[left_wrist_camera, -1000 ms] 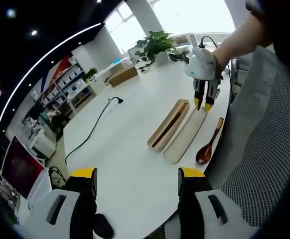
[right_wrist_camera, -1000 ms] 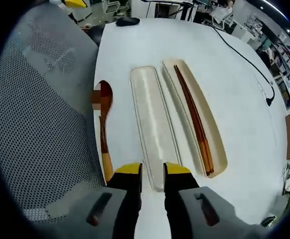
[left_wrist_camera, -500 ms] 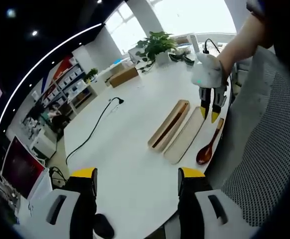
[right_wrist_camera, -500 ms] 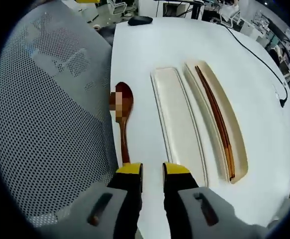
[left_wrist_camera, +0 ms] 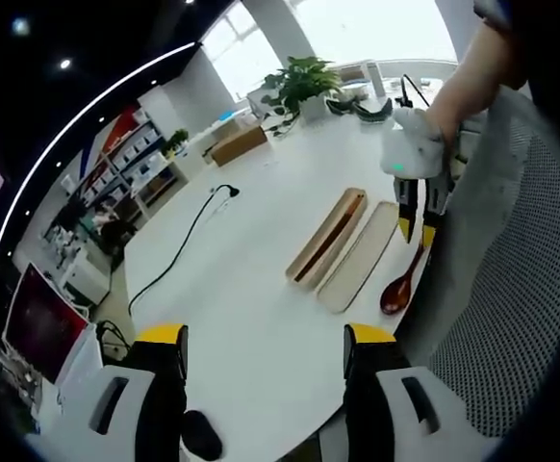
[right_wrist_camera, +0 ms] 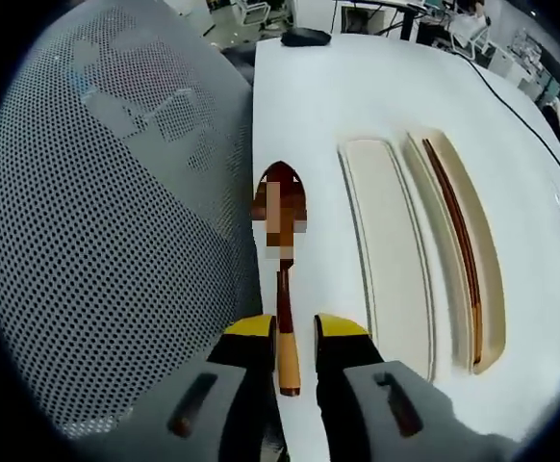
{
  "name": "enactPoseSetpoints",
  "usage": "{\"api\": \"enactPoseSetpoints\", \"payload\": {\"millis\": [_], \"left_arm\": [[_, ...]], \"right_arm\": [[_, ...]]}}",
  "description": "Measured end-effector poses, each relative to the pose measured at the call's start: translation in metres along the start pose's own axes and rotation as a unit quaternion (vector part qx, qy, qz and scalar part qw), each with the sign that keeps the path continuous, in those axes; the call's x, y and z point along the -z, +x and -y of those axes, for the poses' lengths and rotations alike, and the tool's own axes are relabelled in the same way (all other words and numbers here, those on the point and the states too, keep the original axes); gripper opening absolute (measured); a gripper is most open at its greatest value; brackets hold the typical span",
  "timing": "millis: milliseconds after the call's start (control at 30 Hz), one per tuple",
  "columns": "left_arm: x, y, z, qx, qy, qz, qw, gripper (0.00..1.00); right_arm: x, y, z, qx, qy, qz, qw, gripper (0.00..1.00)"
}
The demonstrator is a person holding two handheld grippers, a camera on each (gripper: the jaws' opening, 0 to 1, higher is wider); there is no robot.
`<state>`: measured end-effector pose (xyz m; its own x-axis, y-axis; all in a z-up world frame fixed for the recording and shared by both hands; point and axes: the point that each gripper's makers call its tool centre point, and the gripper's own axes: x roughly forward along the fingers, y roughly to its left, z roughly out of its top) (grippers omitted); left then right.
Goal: Arrange the utensils inside the cutlery case until each visible utensil rests in its matching compartment.
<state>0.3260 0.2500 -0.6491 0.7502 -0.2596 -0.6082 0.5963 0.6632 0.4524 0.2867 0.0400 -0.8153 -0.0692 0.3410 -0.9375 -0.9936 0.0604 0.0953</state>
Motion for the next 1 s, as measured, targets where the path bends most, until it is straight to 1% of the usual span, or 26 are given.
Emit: {"api": "enactPoseSetpoints", "payload": {"millis": [67,333,800,867,900,933,1000], "left_arm": [[0.0,0.0,0.0,-0.001,0.0,0.0,1.0,0.67],[0.0,0.0,0.0,-0.001,-0.001,0.0,1.0,0.67],[0.0,0.0,0.001,0.002,0.0,0.0,1.0,0.67],[0.0,-0.001,0.001,0.001,0.0,0.0,1.0,0.67],[0.0,-0.001,0.001,0.002,0.0,0.0,1.0,0.67],[0.0,-0.001,0.001,0.002,0.0,0.0,1.0,0.67],[0.0,0.0,0.001,0.002,0.001,0.0,1.0,0.67]], "right_arm": [[0.0,0.003,-0.003,-0.003,-0.008,-0.009,0.9999,0.13],[-0.005,0.011,-0.009,-0.009,-0.037,-0.017,0.9991,0.12],[-0.009,0.019,-0.009,-0.005,-0.048,-0.023,0.9986,0.12],[-0.009,0.021,-0.011,-0.003,-0.06,-0.03,0.9978,0.12],[-0.011,0.021,-0.01,-0.001,-0.068,-0.028,0.9973,0.11],[-0.011,0.021,-0.011,0.0,-0.065,-0.031,0.9974,0.11],[-0.012,0.021,-0.009,-0.001,-0.062,-0.027,0.9977,0.1]]}}
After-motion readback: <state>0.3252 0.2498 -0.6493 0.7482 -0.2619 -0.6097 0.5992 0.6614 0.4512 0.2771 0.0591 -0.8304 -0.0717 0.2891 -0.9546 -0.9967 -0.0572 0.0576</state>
